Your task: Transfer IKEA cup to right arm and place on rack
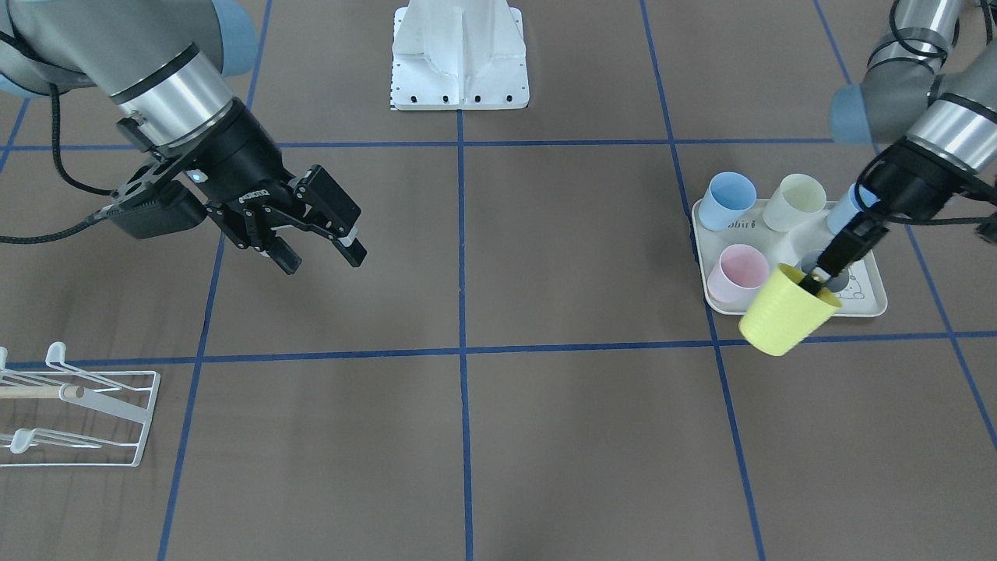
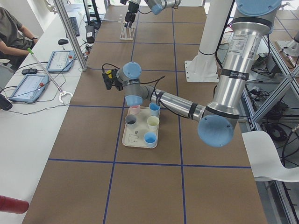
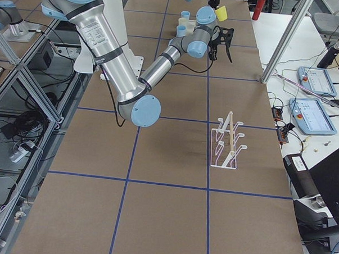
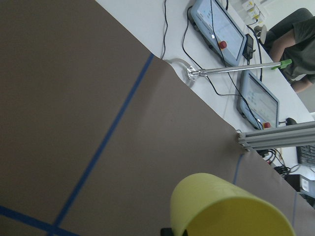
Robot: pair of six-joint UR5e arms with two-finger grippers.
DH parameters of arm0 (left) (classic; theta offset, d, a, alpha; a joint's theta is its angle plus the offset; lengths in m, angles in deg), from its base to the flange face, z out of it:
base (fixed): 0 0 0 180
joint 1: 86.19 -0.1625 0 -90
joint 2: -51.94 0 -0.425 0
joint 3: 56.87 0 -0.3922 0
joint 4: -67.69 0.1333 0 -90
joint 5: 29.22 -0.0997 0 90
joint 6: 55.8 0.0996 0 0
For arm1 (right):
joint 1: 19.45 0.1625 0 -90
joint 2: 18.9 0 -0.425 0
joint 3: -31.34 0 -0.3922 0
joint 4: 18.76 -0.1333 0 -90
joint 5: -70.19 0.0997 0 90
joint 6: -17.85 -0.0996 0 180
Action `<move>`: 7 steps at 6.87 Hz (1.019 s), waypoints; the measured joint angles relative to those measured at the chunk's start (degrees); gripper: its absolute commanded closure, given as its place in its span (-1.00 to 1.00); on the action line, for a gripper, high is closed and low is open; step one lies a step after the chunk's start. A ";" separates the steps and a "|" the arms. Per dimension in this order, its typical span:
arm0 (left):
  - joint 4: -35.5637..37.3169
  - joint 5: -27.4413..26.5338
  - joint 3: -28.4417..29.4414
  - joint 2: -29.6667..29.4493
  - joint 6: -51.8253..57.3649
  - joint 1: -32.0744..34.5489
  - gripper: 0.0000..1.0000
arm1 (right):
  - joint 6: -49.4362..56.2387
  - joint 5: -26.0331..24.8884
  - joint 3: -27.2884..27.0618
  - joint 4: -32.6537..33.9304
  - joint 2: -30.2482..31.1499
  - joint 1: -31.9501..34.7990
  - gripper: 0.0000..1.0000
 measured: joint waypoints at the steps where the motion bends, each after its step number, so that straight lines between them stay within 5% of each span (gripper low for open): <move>1: -0.64 -2.71 -0.02 -3.41 -7.32 -3.33 1.00 | -4.62 -3.01 0.29 -3.87 -0.09 -1.71 -0.99; 3: -3.95 -9.52 0.34 -7.02 -17.05 -7.61 1.00 | -13.47 -9.33 1.28 -13.11 -0.12 -4.55 -0.99; 7: -25.35 -21.10 5.14 -9.36 -36.30 -11.50 1.00 | -24.48 -20.46 2.71 -29.05 -0.16 -9.20 -0.98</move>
